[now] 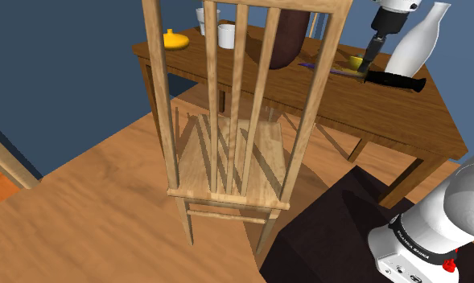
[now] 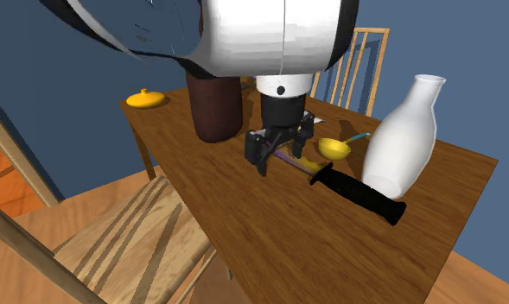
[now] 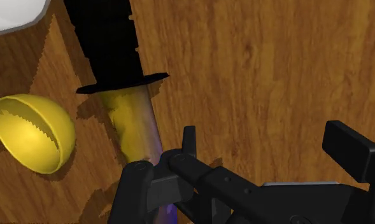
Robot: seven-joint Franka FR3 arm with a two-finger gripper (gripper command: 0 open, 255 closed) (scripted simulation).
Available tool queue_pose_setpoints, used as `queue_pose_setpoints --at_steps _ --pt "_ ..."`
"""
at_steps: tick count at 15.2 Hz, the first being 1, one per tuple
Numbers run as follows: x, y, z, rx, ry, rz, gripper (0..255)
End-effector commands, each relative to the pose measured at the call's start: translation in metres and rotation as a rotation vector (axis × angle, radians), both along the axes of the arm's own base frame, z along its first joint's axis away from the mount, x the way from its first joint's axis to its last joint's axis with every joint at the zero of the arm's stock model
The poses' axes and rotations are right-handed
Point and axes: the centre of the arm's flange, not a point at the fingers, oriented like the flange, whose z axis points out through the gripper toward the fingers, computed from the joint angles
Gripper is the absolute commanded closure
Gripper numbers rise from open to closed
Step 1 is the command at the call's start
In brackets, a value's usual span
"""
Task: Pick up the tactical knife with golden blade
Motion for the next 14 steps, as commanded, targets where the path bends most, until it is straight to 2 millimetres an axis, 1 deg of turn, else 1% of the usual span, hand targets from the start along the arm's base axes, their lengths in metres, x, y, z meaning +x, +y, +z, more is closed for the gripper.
queue_pose_setpoints --at_steps 1,7,8,14 --pt "0.011 -0.025 -0.003 -0.001 -0.005 0.026 0" --pt "0.047 -0.094 -0.014 0.001 -0.018 0.097 0" --pt "0.051 -0.102 -0.015 0.001 -0.019 0.105 0" --pt "0.051 -0.102 -0.047 0.001 -0.019 0.105 0"
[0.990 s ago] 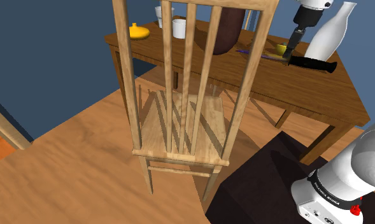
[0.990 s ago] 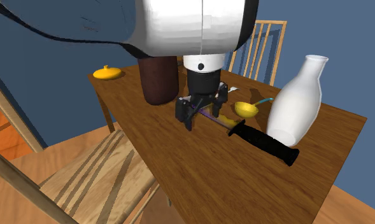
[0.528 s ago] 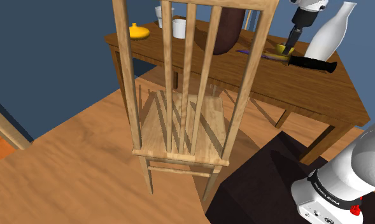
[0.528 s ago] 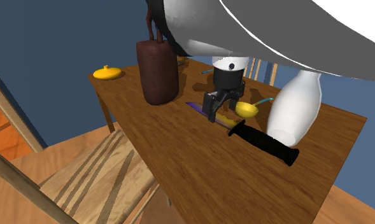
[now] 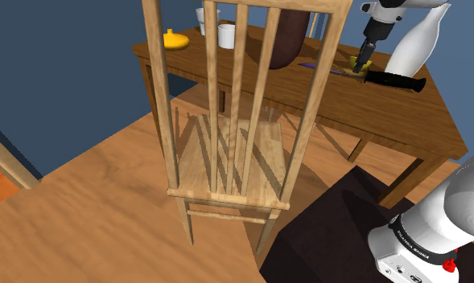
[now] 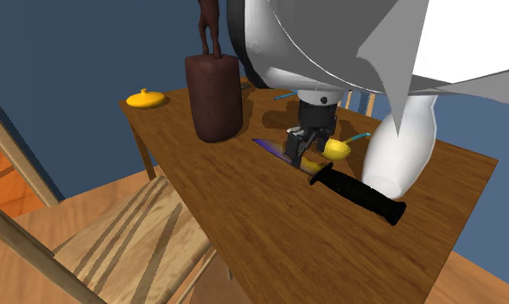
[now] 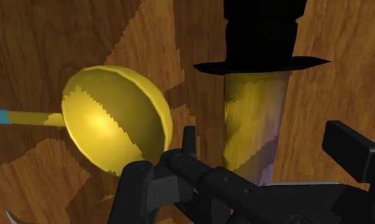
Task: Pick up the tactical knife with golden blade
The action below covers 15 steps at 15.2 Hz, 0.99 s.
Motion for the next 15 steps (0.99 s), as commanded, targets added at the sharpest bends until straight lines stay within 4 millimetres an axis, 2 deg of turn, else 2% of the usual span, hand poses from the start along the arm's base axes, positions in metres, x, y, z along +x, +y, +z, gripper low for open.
queue_pose_setpoints --at_steps 1,3,4,13,15 --pt "-0.001 -0.001 -0.011 0.0 -0.001 0.0 0" --pt "-0.001 -0.001 -0.014 0.0 -0.001 0.0 0" --pt "-0.001 -0.001 -0.013 0.0 -0.001 0.0 255" --pt "-0.001 -0.001 -0.014 0.0 -0.001 0.0 255" --pt "-0.001 -0.001 -0.004 0.0 -0.001 0.0 255"
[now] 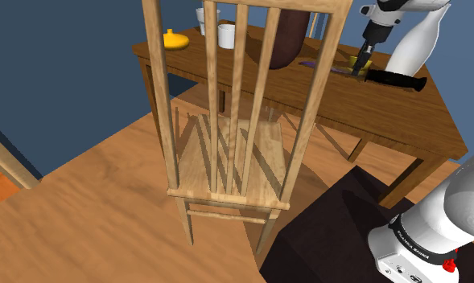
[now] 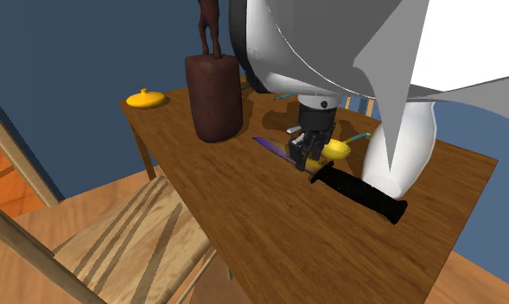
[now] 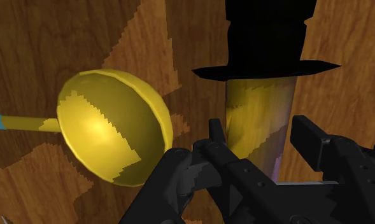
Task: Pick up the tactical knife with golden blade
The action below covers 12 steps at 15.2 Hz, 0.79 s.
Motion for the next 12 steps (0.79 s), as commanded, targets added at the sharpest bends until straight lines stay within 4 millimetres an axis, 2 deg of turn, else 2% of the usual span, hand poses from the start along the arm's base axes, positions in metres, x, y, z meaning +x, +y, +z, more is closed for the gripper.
queue_pose_setpoints --at_steps 1,12 --pt "0.0 0.001 0.009 0.0 0.0 0.0 255" --pt "0.0 0.001 0.067 0.0 0.0 0.0 255"
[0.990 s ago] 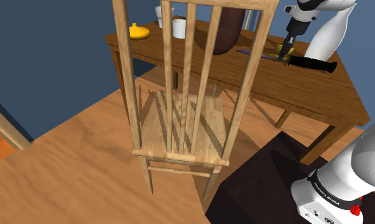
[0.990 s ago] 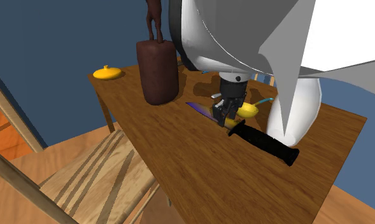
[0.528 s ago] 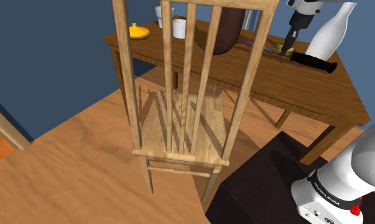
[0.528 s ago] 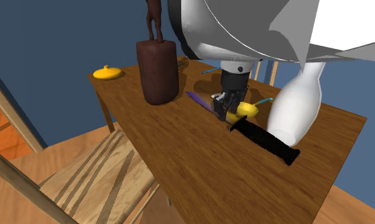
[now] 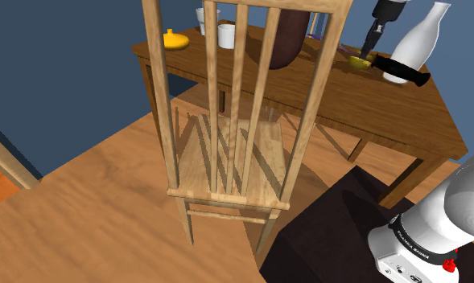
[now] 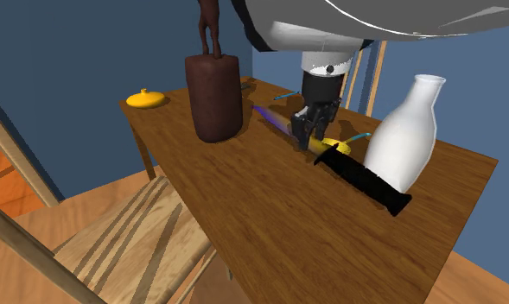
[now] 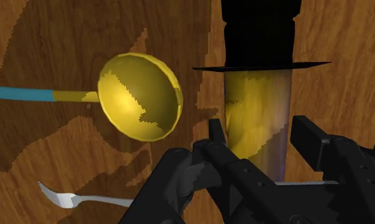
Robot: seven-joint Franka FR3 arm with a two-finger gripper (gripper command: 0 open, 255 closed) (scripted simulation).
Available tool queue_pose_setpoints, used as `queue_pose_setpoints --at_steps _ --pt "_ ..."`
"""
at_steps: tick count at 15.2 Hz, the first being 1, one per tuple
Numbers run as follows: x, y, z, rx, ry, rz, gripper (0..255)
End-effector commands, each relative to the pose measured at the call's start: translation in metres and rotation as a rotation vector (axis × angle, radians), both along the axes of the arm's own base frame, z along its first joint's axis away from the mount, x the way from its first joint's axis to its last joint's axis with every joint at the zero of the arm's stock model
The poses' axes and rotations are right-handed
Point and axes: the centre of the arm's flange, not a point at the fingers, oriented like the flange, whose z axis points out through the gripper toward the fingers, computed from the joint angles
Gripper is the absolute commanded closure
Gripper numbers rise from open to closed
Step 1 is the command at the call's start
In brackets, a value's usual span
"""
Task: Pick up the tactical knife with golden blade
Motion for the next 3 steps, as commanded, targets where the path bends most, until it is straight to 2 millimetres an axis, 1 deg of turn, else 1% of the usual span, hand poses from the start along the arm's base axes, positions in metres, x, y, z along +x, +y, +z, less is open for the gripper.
queue_pose_setpoints --at_steps 1,3 --pt "-0.0003 -0.0004 0.0103 0.0 0.0 0.0 255" --pt "-0.0003 -0.0004 0.0111 0.0 0.0 0.0 255"
